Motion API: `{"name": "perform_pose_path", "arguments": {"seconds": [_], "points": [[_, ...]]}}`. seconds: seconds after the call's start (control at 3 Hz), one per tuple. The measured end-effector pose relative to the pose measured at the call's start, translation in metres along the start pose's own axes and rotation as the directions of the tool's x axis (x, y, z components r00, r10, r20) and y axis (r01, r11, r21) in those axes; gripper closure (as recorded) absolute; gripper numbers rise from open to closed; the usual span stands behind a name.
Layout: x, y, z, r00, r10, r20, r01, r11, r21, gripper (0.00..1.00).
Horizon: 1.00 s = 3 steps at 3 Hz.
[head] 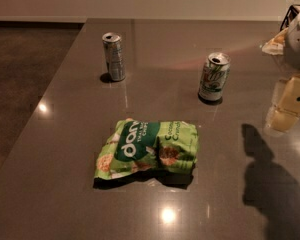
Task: Move green rice chip bag near 7up can
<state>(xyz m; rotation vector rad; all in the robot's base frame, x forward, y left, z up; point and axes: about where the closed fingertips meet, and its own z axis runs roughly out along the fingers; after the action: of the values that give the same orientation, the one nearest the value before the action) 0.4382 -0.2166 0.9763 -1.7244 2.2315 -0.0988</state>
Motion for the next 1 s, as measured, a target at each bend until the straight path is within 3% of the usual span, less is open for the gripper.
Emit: {"name": "perform_pose_path", "arguments": {"seconds": [0.67,1.0], "points": [[-0.004,0.003,-0.001,1.0,0.001,0.008,-0.001,1.0,-0.008,0.0],[-0.017,0.02,-0.003,0.997,0.032,0.064,-0.029,0.9981,-0.054,0.0]]}}
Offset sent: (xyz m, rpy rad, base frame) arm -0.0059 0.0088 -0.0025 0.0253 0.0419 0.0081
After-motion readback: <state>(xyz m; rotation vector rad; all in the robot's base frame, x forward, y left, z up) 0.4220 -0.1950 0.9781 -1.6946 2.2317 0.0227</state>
